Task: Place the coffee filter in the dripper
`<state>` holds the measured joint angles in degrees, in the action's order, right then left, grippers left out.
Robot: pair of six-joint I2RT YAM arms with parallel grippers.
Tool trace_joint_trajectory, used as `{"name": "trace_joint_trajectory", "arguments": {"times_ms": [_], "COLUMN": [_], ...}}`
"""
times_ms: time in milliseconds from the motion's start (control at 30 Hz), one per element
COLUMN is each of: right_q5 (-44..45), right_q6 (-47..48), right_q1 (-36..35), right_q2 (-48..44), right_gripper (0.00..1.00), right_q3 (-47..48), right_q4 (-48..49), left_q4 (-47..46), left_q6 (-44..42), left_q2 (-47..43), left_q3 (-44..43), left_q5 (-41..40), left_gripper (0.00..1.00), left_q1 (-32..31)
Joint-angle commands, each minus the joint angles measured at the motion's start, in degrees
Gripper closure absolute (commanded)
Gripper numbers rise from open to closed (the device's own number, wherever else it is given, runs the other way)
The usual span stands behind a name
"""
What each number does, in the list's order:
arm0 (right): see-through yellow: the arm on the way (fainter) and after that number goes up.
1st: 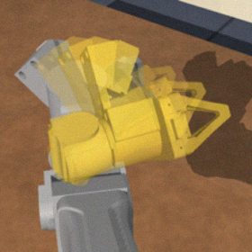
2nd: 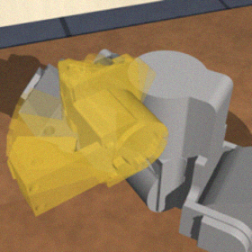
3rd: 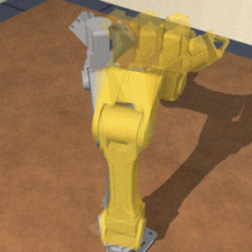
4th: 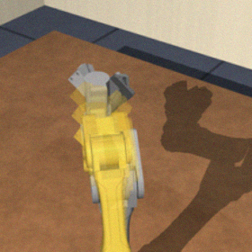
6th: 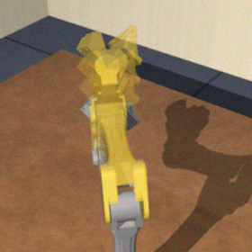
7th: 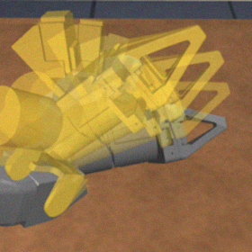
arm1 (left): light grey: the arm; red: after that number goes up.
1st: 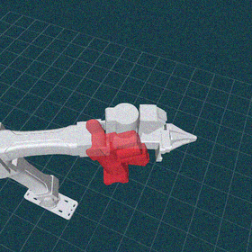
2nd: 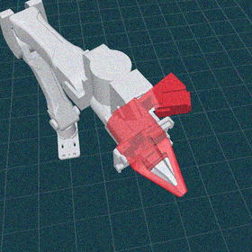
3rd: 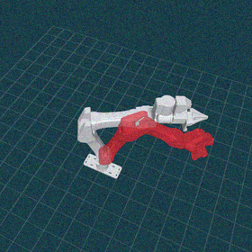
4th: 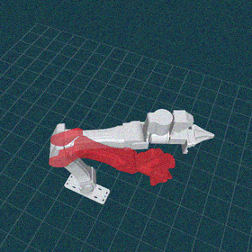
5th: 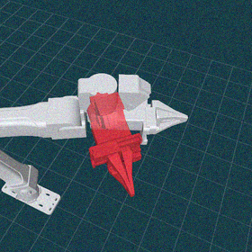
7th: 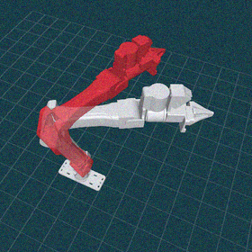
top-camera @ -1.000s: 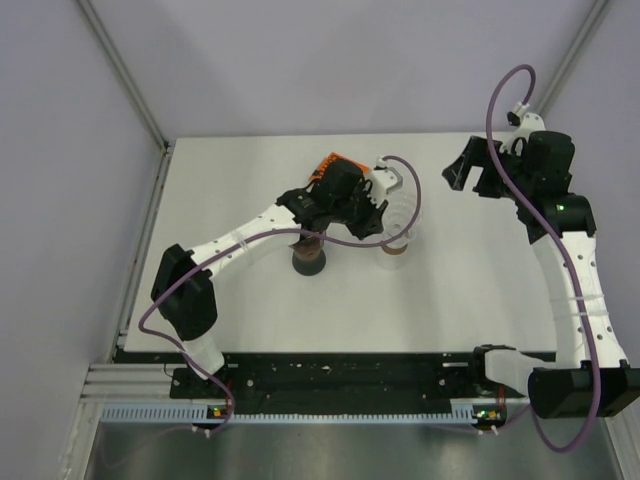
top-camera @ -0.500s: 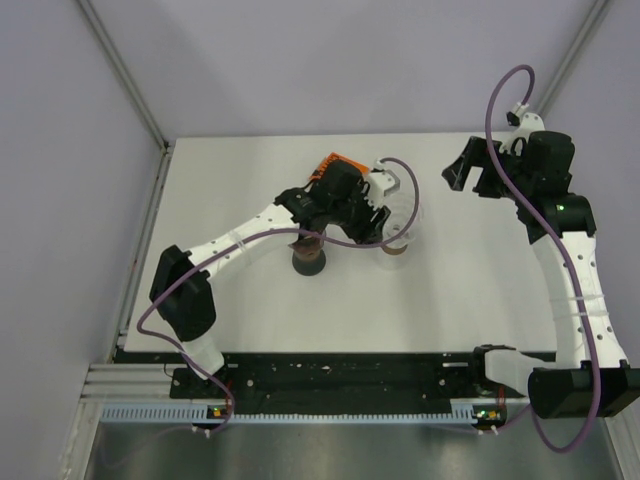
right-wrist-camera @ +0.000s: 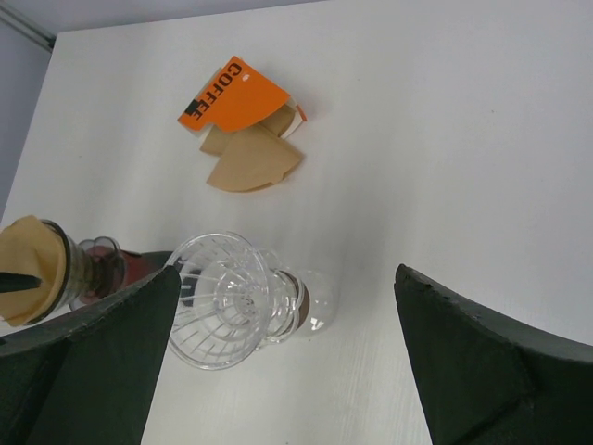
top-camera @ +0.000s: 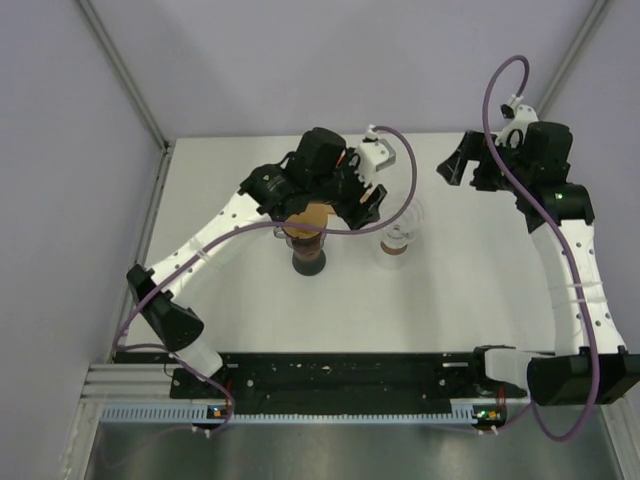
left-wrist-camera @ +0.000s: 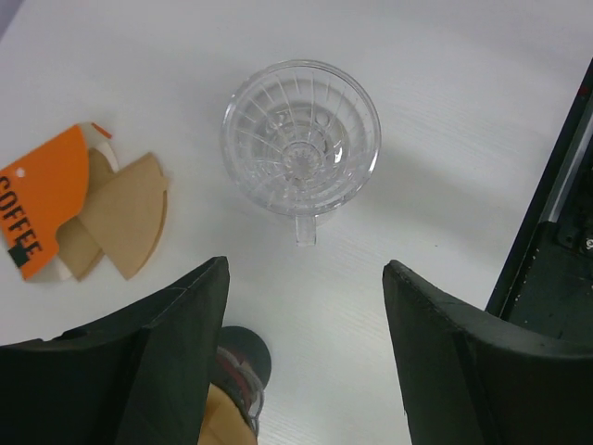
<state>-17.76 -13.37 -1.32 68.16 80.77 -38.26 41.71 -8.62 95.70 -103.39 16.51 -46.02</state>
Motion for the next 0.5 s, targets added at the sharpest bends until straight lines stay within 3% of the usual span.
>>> {"name": "trace_joint_trajectory", "arguments": {"times_ms": [0, 100, 267, 467], "right_q5": [-5.3, -7.8, -9.3, -9.3], "right_q6": [1.0, 0.2, -2.6, -3.3], "right_q1": [0.2, 0.2, -0.3, -3.2], "right_q2": [4.0, 7.7, 15.9, 29.4], "right_gripper": [0.03, 0.06, 0.1, 0.14], "right_q3": [5.8, 8.8, 14.1, 23.5], "right_q4": [1.3, 1.9, 5.4, 7.5], "left_q4": [6.6, 8.4, 7.5, 7.1], "left_q6": [-3.5, -3.8, 1.3, 2.6], "left_q2": [-5.4, -7.0, -9.6, -10.8], "left_q3": [-5.7, -6.5, -5.4, -5.0], "left_q5": [-6.0, -9.0, -4.0, -4.0], "left_gripper": [0.27, 0.25, 0.24, 0.23], "left_q1": [0.8, 3.9, 16.0, 26.0]}}
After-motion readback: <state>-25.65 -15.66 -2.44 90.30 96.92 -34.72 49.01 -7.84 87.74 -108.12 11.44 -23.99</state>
